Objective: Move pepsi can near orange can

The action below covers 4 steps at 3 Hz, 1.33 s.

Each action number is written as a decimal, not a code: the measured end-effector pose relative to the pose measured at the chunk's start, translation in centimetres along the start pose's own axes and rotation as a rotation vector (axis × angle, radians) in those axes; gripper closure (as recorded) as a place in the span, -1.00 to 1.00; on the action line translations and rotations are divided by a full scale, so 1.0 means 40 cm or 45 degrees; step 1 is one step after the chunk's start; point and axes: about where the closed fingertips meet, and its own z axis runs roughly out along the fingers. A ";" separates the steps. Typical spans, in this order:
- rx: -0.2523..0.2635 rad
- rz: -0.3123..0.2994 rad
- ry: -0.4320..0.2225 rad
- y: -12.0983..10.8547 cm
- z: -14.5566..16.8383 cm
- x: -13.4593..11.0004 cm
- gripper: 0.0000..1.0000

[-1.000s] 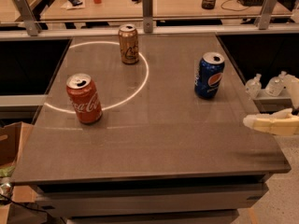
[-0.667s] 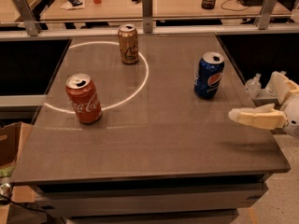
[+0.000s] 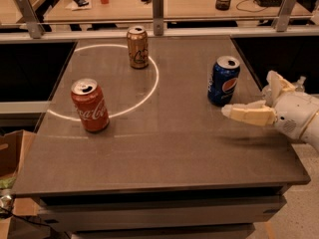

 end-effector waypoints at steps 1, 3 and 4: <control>-0.029 -0.003 0.016 -0.007 0.059 0.011 -1.00; -0.073 -0.033 0.060 -0.034 0.148 0.040 -1.00; -0.082 -0.039 0.067 -0.050 0.196 0.054 -1.00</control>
Offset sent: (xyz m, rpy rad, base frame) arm 0.0563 0.0214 -0.0204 -0.0625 0.0340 0.0608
